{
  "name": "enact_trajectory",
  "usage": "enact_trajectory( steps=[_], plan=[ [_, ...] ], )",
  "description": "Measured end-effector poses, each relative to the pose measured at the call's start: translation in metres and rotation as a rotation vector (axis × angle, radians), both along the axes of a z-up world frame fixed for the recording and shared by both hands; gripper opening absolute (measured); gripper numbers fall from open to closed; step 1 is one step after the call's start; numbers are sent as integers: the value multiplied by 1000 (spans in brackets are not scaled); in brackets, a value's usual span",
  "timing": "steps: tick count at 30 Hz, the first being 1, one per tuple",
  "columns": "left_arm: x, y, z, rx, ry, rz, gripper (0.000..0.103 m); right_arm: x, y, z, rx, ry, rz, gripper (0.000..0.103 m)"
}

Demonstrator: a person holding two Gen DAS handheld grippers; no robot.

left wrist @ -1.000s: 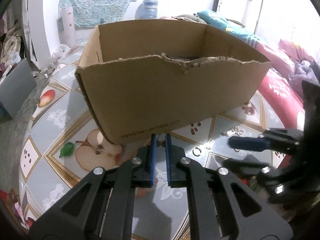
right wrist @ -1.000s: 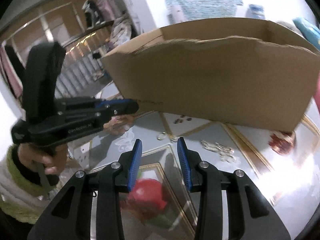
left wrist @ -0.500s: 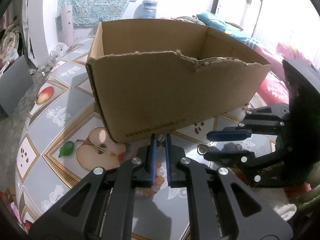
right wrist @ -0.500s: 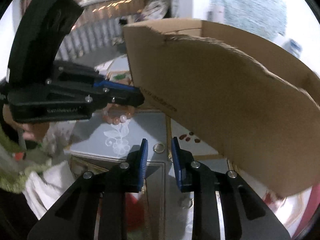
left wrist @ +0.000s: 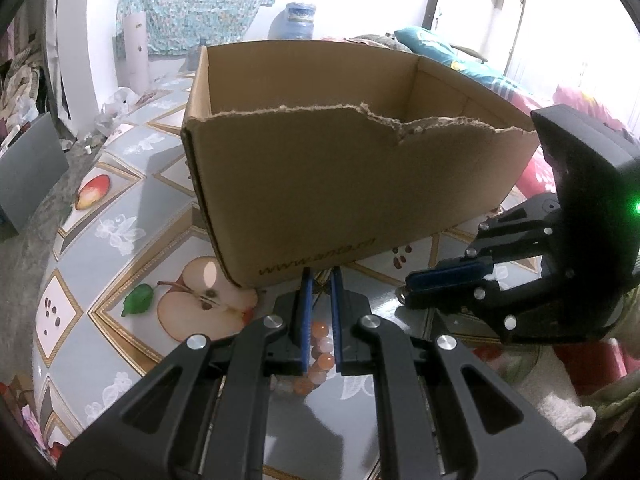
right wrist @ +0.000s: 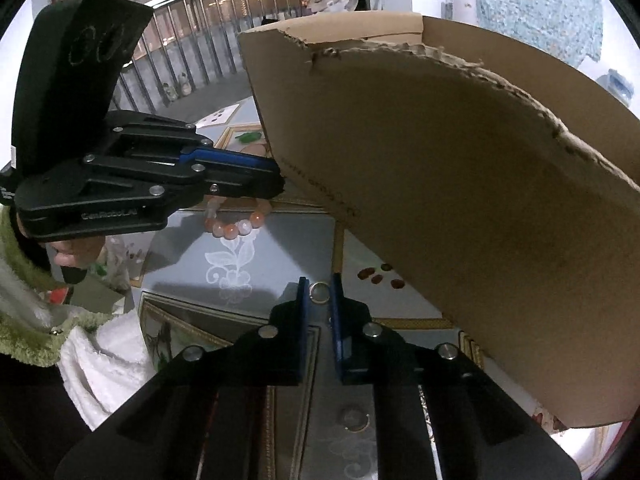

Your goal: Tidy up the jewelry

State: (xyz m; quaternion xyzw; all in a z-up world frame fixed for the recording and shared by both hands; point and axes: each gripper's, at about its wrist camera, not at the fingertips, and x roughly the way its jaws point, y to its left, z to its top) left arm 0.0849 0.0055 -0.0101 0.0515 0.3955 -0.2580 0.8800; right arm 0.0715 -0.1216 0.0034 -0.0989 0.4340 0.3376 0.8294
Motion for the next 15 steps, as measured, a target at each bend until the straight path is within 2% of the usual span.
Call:
enact_trajectory(
  steps=[9, 15],
  plan=[
    [-10, -3, 9, 10, -18, 1, 8, -11, -4, 6, -13, -31, -8, 4],
    [-10, -6, 11, 15, -21, 3, 8, -12, -2, 9, -59, -62, 41, 13]
  ],
)
